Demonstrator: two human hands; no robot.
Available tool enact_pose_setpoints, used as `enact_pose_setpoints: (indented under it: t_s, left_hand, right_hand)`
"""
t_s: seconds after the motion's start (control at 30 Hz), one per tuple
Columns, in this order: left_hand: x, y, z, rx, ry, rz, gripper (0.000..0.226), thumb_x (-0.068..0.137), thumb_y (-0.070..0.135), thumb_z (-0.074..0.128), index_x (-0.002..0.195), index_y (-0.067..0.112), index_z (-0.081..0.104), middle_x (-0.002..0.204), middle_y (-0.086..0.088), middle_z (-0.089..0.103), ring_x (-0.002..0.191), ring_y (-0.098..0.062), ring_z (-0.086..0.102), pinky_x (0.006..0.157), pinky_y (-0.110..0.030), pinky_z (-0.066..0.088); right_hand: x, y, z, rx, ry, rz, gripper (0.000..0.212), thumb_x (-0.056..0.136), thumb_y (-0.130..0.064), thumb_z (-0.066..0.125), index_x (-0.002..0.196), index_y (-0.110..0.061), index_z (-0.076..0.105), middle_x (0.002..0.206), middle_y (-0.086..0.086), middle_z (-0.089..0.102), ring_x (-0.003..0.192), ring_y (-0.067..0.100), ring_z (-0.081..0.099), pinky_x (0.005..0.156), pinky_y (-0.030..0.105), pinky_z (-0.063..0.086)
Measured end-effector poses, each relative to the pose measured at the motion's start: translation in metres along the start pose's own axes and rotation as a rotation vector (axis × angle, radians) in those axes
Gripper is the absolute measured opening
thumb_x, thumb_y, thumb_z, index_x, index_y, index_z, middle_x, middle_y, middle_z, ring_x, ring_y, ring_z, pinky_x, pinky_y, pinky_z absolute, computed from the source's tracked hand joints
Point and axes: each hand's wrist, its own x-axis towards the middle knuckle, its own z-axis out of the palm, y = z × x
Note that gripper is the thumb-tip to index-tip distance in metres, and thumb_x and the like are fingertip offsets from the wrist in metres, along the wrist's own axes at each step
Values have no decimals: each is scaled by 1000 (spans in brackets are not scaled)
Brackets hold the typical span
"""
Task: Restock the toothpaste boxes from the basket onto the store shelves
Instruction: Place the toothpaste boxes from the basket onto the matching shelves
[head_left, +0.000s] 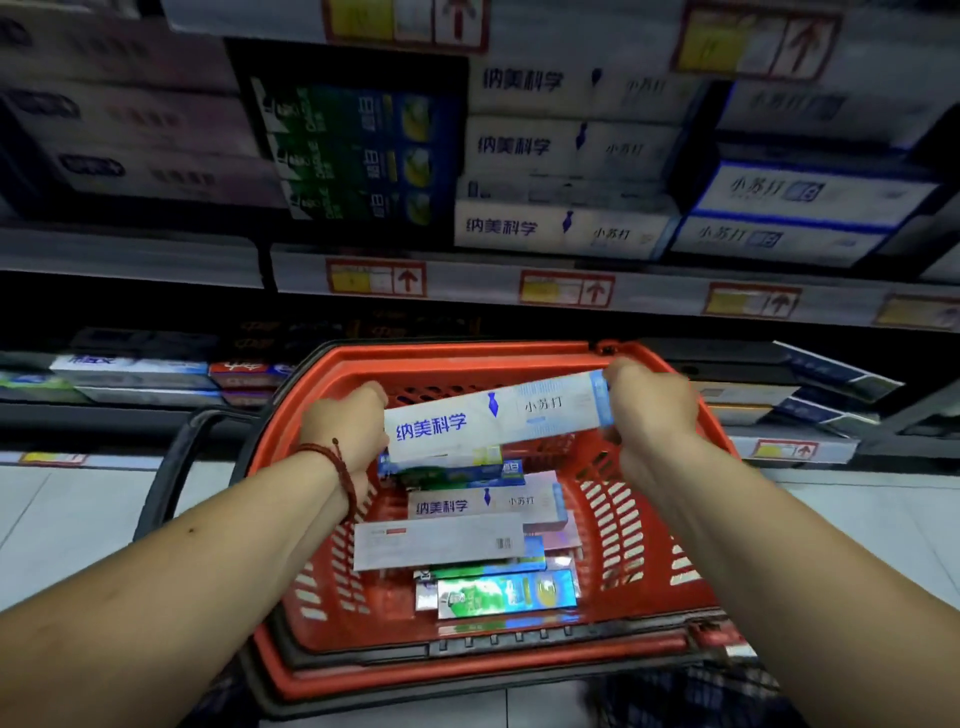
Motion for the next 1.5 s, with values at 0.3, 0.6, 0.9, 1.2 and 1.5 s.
enact_pose_setpoints:
  t_s: [0.3,0.6,0.9,1.2,1.5]
  left_hand:
    - [-21,74,15,-236,-30,176,16,93,7,54,78,7,62,86,-11,70,67,-14,68,66,-22,54]
    - [-31,108,29,-262,-71,255,23,94,17,55,103,11,74,103,-6,77,94,-18,72,93,-33,55]
    - [-21,111,44,-191,29,383,24,85,13,58,90,23,79,101,-1,78,93,-17,70,90,-34,55]
    - [-16,123,56,-59,-35,549,17,84,17,64,90,29,75,106,4,72,98,-16,64,86,-29,51]
    - [-15,134,63,-43,-189,655,39,86,14,67,124,18,63,100,9,76,98,-8,71,93,-31,55]
  right_hand:
    - [-8,-85,-12,119,79,-299,28,88,-15,59,60,-16,62,51,-13,60,55,12,50,56,30,43]
    - [1,-91,-7,130,129,-382,17,89,-16,57,95,-17,73,89,-7,71,78,6,62,68,24,43]
    - [5,-99,-5,169,87,-327,24,92,-24,57,69,-23,53,60,-11,46,54,9,41,57,28,35]
    - [15,-106,-4,100,94,-340,33,88,-35,56,110,-17,73,102,-5,73,98,13,66,78,31,50]
    - [23,-119,-9,157,106,-437,42,88,-23,62,129,-19,64,113,-7,68,108,13,65,100,42,54]
